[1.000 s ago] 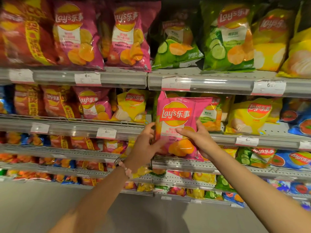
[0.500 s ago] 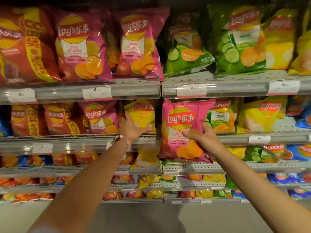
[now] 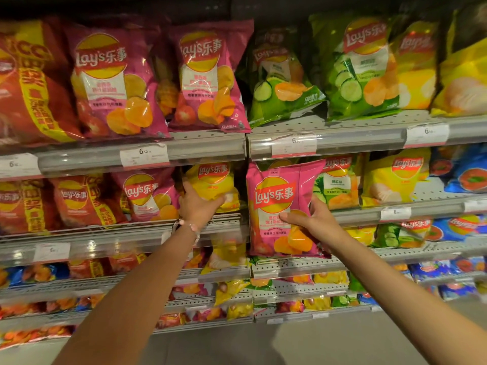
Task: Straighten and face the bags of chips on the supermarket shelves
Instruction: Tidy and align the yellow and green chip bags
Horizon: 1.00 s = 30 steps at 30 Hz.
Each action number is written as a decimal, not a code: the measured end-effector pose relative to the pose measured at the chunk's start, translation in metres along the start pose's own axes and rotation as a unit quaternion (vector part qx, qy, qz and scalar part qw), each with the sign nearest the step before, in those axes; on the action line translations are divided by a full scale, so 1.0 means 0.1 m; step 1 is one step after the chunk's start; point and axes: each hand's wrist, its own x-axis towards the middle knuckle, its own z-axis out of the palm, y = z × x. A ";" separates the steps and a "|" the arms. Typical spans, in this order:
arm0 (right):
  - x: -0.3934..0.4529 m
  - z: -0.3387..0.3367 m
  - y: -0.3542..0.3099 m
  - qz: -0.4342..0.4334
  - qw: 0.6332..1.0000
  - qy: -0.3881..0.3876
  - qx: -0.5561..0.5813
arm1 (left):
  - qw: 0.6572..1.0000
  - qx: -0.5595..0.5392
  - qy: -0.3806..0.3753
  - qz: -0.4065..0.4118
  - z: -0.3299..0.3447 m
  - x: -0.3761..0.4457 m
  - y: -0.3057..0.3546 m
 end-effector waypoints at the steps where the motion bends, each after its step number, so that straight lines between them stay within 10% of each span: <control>1: -0.01 0.00 -0.01 -0.002 1.000 0.001 -0.007 | 1.000 -0.015 0.004 0.006 0.00 0.00 0.02; 30: 0.25 0.77 -0.17 -0.032 0.997 0.057 -0.049 | 0.978 -0.155 -0.054 0.126 -0.94 -0.82 -0.68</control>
